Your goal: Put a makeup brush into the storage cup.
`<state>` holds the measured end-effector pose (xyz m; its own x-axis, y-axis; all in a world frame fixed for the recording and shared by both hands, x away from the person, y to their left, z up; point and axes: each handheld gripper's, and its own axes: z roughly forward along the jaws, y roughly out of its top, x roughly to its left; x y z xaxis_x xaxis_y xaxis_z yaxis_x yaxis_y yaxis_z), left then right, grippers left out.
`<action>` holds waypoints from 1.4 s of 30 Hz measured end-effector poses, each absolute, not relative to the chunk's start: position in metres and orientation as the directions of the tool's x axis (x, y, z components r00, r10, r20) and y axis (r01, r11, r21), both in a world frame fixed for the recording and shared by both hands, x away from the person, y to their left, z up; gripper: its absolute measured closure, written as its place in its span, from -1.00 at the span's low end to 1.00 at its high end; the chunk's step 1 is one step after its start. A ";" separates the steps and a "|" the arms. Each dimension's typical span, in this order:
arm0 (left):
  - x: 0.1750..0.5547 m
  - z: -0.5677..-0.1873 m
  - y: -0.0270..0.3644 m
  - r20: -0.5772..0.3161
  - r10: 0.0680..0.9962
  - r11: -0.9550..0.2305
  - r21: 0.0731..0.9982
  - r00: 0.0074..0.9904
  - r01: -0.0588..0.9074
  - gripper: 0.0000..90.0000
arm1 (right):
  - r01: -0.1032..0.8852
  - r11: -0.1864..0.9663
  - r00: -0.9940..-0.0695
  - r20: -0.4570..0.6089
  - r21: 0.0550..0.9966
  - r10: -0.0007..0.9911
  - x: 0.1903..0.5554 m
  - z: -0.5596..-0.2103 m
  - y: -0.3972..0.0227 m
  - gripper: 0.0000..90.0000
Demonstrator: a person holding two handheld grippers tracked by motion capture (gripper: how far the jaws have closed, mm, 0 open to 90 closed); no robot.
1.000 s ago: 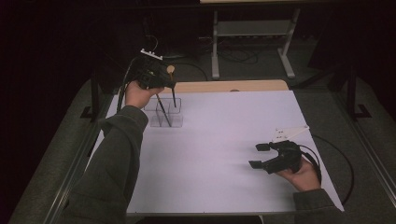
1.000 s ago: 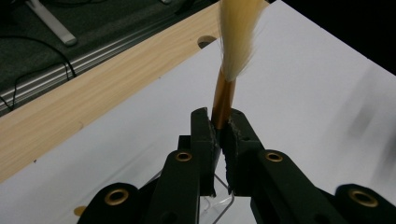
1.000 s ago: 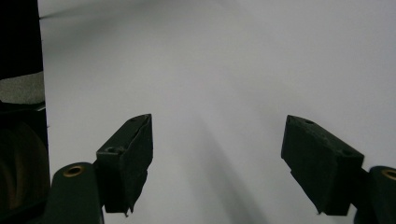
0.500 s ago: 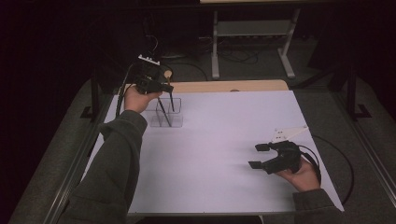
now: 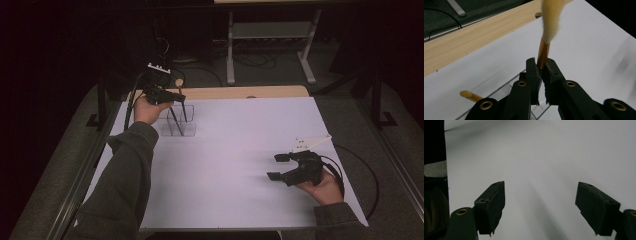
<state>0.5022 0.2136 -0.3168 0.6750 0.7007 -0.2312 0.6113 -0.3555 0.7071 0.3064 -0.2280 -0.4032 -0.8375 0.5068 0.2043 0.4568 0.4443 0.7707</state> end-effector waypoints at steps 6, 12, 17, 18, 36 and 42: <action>0.502 -0.324 0.213 -0.238 0.703 -0.353 0.701 0.670 0.619 0.84 | 0.452 0.441 -0.838 0.200 0.775 0.507 0.307 -0.404 -0.229 -0.50; 0.501 -0.329 0.213 -0.248 0.707 -0.341 0.701 0.663 0.626 0.84 | 0.453 0.438 -0.837 0.201 0.776 0.509 0.306 -0.404 -0.230 -0.50; 0.500 -0.332 0.212 -0.242 0.706 -0.348 0.700 0.666 0.624 0.84 | 0.452 0.438 -0.837 0.200 0.777 0.509 0.306 -0.404 -0.230 -0.50; 0.500 -0.332 0.212 -0.243 0.708 -0.345 0.699 0.663 0.626 0.84 | 0.454 0.437 -0.836 0.202 0.776 0.510 0.306 -0.404 -0.230 -0.50; 0.495 -0.343 0.211 -0.240 0.715 -0.355 0.685 0.657 0.636 0.84 | 0.452 0.439 -0.839 0.202 0.776 0.505 0.307 -0.405 -0.229 -0.50; 0.495 -0.345 0.207 -0.237 0.716 -0.359 0.682 0.657 0.637 0.83 | 0.455 0.436 -0.838 0.207 0.776 0.504 0.307 -0.405 -0.230 -0.50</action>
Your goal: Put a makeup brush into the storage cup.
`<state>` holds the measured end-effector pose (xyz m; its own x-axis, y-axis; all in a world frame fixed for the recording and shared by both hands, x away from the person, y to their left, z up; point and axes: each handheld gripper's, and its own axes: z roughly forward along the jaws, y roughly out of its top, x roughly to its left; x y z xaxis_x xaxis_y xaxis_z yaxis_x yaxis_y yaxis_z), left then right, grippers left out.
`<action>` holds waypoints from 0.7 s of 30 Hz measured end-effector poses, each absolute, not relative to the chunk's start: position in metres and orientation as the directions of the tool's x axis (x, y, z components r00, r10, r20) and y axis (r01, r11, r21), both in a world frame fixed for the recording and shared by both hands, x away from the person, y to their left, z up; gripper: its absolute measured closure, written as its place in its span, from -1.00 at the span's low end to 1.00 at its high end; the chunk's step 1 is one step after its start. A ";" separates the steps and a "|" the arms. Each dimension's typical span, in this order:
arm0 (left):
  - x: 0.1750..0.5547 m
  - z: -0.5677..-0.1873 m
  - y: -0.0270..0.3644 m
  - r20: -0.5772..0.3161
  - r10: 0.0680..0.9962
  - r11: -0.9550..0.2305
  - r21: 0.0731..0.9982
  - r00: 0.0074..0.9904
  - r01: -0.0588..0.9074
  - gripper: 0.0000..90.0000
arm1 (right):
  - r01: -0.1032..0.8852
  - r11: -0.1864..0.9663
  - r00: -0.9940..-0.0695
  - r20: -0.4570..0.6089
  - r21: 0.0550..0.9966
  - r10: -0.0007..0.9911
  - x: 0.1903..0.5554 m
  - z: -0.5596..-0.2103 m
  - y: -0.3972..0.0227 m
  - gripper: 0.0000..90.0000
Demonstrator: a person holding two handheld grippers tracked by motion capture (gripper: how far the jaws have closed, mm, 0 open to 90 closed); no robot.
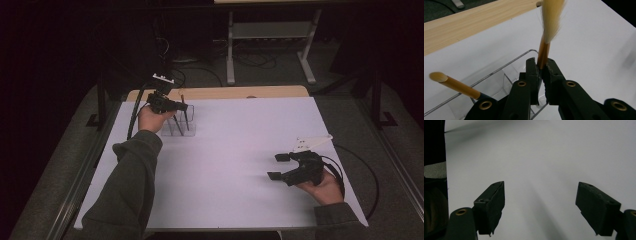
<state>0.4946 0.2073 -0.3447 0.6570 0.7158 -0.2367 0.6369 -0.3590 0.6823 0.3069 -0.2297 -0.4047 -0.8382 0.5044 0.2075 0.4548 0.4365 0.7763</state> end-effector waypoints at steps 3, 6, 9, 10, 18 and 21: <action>0.495 -0.347 0.207 -0.232 0.709 -0.374 0.676 0.666 0.635 0.83 | 0.454 0.439 -0.839 0.205 0.775 0.505 0.307 -0.405 -0.230 -0.50; 0.493 -0.350 0.206 -0.238 0.715 -0.364 0.677 0.658 0.640 0.83 | 0.451 0.437 -0.840 0.204 0.778 0.503 0.307 -0.405 -0.229 -0.50; 0.493 -0.350 0.208 -0.231 0.715 -0.374 0.671 0.660 0.640 0.81 | 0.452 0.437 -0.840 0.207 0.777 0.502 0.307 -0.405 -0.229 -0.50; 0.493 -0.350 0.208 -0.228 0.716 -0.375 0.671 0.659 0.640 0.74 | 0.451 0.437 -0.840 0.205 0.779 0.502 0.307 -0.405 -0.229 -0.50; 0.489 -0.346 0.207 -0.189 0.723 -0.403 0.666 0.664 0.628 0.57 | 0.447 0.434 -0.841 0.203 0.782 0.501 0.306 -0.404 -0.230 -0.50; 0.487 -0.343 0.210 -0.188 0.723 -0.399 0.672 0.665 0.624 0.53 | 0.445 0.437 -0.844 0.202 0.782 0.498 0.306 -0.404 -0.229 -0.50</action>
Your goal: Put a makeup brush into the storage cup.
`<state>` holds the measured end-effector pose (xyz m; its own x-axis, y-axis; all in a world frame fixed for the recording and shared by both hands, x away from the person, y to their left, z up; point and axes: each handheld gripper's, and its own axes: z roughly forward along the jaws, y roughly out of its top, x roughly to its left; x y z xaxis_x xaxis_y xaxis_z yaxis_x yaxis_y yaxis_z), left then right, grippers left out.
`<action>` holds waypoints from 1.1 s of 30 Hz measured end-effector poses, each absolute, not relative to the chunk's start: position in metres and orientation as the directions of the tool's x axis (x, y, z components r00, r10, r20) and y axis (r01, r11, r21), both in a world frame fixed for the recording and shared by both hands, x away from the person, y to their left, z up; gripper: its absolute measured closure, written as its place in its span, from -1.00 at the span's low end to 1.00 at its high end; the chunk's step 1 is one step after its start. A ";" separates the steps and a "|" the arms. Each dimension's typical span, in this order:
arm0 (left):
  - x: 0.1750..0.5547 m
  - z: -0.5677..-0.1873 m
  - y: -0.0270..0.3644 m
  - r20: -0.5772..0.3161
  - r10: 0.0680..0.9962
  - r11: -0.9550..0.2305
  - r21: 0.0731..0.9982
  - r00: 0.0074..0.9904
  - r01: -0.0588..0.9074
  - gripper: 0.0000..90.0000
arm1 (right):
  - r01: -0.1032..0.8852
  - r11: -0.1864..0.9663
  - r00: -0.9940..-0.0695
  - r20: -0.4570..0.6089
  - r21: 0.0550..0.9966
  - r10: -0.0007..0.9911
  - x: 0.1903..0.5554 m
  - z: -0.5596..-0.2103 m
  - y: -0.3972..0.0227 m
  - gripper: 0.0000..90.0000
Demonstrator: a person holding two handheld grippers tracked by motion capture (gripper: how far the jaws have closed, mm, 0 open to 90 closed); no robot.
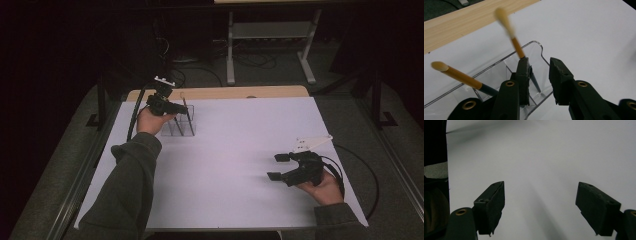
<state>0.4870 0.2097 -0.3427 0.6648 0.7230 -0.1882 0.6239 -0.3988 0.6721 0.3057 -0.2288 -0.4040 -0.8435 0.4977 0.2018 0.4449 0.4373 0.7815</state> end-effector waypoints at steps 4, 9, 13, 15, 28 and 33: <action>0.484 -0.339 0.213 -0.181 0.723 -0.404 0.672 0.667 0.621 0.51 | 0.444 0.435 -0.842 0.199 0.783 0.501 0.305 -0.404 -0.228 -0.50; 0.481 -0.336 0.217 -0.180 0.727 -0.399 0.675 0.663 0.621 0.51 | 0.440 0.435 -0.843 0.194 0.786 0.501 0.305 -0.404 -0.229 -0.50; 0.478 -0.337 0.220 -0.191 0.725 -0.390 0.678 0.662 0.623 0.50 | 0.447 0.432 -0.838 0.198 0.784 0.509 0.305 -0.405 -0.230 -0.51; 0.477 -0.338 0.222 -0.189 0.717 -0.405 0.671 0.671 0.621 0.46 | 0.445 0.425 -0.835 0.194 0.788 0.514 0.304 -0.404 -0.231 -0.51; 0.464 -0.335 0.225 -0.199 0.704 -0.391 0.692 0.682 0.606 0.42 | 0.445 0.421 -0.826 0.181 0.791 0.533 0.304 -0.404 -0.233 -0.52; 0.460 -0.335 0.224 -0.203 0.697 -0.395 0.692 0.688 0.605 0.38 | 0.444 0.417 -0.822 0.176 0.793 0.541 0.304 -0.405 -0.233 -0.52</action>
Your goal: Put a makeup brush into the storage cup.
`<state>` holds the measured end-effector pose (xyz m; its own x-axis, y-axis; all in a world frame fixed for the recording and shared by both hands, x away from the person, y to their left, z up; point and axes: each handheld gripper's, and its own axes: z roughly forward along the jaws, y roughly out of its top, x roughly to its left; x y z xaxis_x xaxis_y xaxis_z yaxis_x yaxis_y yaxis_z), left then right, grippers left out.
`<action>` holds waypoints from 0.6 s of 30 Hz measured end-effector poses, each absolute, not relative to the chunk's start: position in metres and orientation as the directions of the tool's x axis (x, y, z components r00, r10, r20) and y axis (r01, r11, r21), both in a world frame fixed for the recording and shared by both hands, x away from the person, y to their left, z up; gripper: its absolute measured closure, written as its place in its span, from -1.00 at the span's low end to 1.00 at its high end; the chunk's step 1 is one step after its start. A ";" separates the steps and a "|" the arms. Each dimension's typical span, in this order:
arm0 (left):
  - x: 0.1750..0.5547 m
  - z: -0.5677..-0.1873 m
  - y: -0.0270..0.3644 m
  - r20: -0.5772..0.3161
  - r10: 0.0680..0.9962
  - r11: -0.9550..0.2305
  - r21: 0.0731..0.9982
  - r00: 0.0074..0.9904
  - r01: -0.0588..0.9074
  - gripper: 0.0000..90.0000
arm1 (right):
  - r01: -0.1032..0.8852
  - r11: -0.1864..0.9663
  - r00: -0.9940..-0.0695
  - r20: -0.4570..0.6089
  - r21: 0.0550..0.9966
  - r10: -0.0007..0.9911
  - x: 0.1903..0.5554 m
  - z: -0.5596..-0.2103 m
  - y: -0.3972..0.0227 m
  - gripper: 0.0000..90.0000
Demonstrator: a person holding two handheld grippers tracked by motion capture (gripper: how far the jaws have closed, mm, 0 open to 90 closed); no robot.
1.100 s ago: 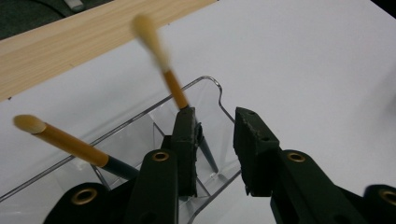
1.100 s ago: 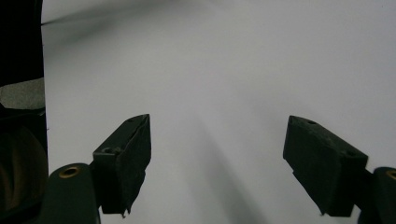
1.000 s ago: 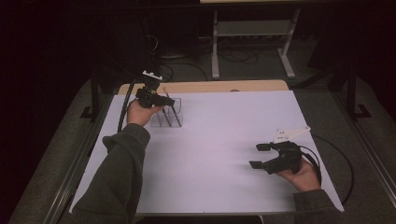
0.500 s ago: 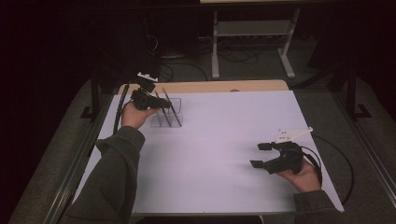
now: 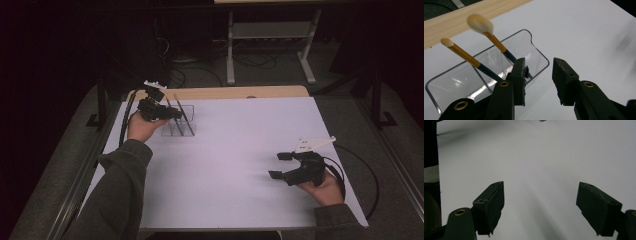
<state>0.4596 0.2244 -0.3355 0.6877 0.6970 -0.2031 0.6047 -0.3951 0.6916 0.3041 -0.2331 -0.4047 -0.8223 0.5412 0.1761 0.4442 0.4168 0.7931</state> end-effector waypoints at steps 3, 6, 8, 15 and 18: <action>0.457 -0.334 0.223 -0.199 0.689 -0.403 0.694 0.697 0.596 0.35 | 0.445 0.418 -0.820 0.174 0.792 0.545 0.304 -0.405 -0.234 -0.53; 0.454 -0.332 0.223 -0.191 0.685 -0.414 0.691 0.703 0.592 0.35 | 0.447 0.413 -0.817 0.174 0.793 0.549 0.304 -0.405 -0.234 -0.53; 0.452 -0.333 0.222 -0.192 0.685 -0.417 0.687 0.703 0.595 0.34 | 0.444 0.414 -0.817 0.169 0.795 0.551 0.304 -0.405 -0.235 -0.54; 0.444 -0.335 0.226 -0.205 0.677 -0.409 0.693 0.706 0.593 0.27 | 0.445 0.416 -0.815 0.167 0.793 0.554 0.304 -0.405 -0.235 -0.56; 0.440 -0.335 0.226 -0.195 0.676 -0.417 0.693 0.710 0.587 0.25 | 0.444 0.416 -0.815 0.165 0.794 0.555 0.304 -0.405 -0.235 -0.57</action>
<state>0.4400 0.2265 -0.3346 0.7104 0.6763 -0.1948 0.5875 -0.4174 0.6933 0.3036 -0.2349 -0.4053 -0.8152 0.5553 0.1646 0.4436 0.4157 0.7940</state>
